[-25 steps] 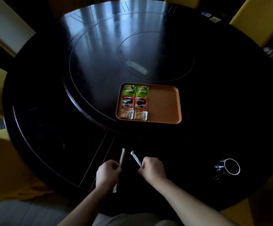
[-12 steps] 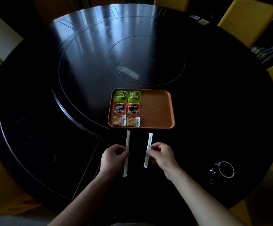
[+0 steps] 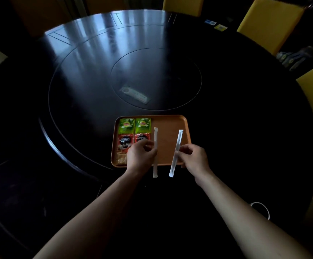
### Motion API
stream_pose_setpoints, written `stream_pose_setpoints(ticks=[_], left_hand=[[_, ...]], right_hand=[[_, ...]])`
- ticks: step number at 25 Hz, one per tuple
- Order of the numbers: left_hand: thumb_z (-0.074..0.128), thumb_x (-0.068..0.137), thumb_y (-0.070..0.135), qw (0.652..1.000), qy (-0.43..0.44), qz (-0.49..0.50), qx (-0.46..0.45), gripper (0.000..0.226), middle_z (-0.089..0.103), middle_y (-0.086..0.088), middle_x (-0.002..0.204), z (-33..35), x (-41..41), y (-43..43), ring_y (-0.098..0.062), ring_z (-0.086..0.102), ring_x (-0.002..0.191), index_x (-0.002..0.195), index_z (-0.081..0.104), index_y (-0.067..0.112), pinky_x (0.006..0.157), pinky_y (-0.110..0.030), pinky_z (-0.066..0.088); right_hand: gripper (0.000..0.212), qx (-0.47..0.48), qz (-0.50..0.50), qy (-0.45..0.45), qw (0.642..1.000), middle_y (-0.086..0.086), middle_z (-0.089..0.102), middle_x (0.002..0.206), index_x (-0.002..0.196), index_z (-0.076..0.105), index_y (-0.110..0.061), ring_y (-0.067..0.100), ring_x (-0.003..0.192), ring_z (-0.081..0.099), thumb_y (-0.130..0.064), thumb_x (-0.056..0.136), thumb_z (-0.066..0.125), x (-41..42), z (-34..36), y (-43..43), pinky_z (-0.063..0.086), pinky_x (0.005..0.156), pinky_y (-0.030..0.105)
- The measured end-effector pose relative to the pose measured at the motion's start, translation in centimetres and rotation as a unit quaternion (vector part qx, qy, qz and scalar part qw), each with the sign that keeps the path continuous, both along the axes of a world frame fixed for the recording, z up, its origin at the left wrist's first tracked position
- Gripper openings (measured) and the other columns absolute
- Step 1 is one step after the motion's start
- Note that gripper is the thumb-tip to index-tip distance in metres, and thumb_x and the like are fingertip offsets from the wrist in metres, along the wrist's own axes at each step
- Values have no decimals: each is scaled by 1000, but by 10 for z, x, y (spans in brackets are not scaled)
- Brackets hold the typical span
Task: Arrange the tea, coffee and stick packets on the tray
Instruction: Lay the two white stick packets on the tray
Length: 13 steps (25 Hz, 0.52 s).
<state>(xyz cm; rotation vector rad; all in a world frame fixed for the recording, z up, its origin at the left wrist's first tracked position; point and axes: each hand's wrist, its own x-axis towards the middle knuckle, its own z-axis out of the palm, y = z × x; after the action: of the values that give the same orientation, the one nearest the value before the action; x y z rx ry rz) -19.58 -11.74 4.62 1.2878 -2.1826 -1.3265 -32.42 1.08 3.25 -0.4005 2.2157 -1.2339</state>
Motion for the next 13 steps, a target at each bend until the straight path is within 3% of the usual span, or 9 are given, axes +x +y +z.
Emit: stream_pose_setpoints(ticks=[2, 5, 9, 13], left_hand=[[76, 82, 20, 1000, -12, 2, -7, 25, 76, 2, 91, -5, -22, -12, -6, 70, 74, 107, 74, 18, 61, -21, 57], [75, 82, 19, 999, -44, 10, -10, 25, 77, -4, 93, -17, -45, -24, -12, 71, 74, 108, 73, 17, 63, -27, 58], [72, 84, 17, 997, -81, 9, -14, 29, 76, -8, 101, -34, -70, -30, -18, 71, 82, 112, 71, 14, 73, -35, 60], [73, 83, 21, 991, -126, -28, -47, 36, 75, -7, 101, -40, -79, -31, -21, 69, 89, 118, 66, 15, 71, -30, 52]], right_hand=[[14, 28, 10, 45, 999, -6, 71, 73, 75, 65, -27, 8, 61, 68, -20, 81, 76, -18, -2, -15, 54, 52, 24], [7, 60, 29, 80, 995, -9, 70, 71, 85, 71, -22, 7, 53, 68, -21, 81, 76, -40, -7, -33, 59, 52, 26], [8, 108, 72, 123, 984, -1, 75, 82, 86, 73, -20, 15, 70, 71, -23, 79, 77, -59, -16, -54, 60, 73, 35], [10, 139, 99, 124, 977, 3, 74, 88, 89, 70, -17, 18, 75, 69, -22, 82, 74, -64, -23, -63, 60, 75, 37]])
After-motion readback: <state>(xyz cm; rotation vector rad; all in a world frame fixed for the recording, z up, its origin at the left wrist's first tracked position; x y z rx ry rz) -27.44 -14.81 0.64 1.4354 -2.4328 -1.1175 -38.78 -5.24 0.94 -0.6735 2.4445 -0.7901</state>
